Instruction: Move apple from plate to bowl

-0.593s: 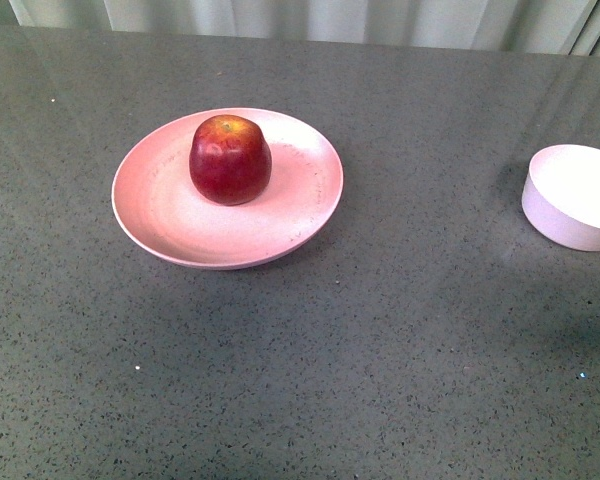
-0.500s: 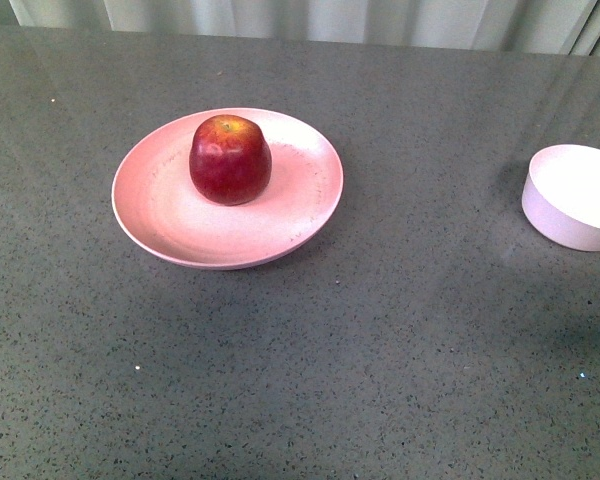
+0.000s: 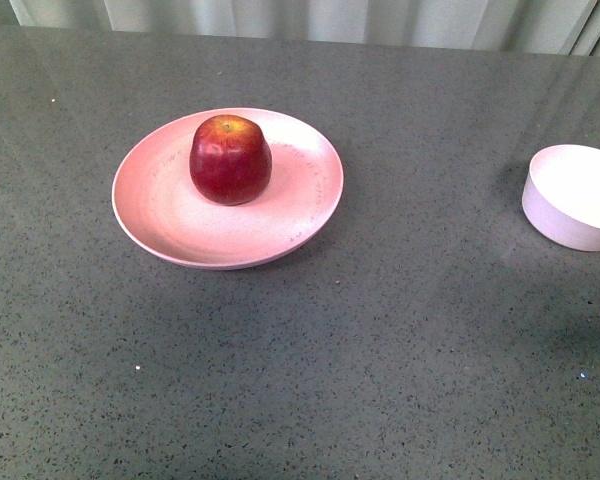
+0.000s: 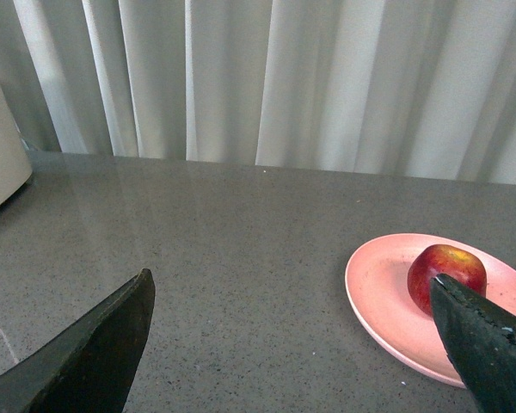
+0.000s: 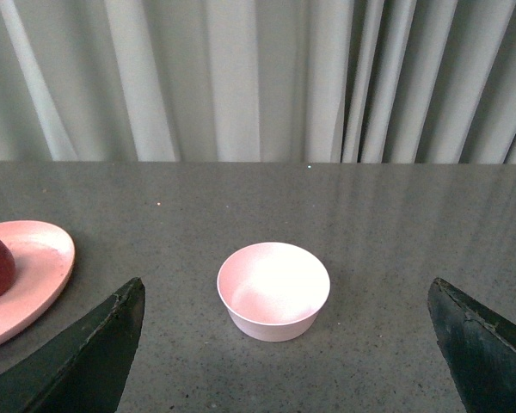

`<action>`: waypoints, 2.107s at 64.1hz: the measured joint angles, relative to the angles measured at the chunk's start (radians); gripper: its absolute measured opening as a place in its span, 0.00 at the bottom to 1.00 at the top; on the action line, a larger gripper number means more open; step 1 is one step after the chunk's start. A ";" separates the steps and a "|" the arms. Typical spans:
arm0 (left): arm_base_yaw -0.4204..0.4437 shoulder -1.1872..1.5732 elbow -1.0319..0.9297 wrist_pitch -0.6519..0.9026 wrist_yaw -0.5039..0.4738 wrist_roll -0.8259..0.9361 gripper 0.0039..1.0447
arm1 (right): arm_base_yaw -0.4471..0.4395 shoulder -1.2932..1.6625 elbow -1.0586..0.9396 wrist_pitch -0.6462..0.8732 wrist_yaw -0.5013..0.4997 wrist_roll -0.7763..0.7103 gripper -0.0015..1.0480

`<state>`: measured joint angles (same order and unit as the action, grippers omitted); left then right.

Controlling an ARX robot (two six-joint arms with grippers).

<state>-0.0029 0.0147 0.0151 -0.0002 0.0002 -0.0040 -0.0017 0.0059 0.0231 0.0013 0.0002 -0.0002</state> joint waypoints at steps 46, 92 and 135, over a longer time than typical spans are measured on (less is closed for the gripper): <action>0.000 0.000 0.000 0.000 0.000 0.000 0.92 | -0.306 0.880 0.237 0.325 -0.162 0.077 0.91; 0.000 0.000 0.000 0.000 0.000 0.000 0.92 | -0.222 1.934 0.778 0.515 -0.177 0.087 0.91; 0.000 0.000 0.000 0.000 0.000 0.000 0.92 | -0.187 1.992 0.826 0.460 -0.207 0.204 0.12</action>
<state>-0.0029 0.0151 0.0151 -0.0002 0.0002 -0.0040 -0.1890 1.9980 0.8486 0.4614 -0.2070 0.2039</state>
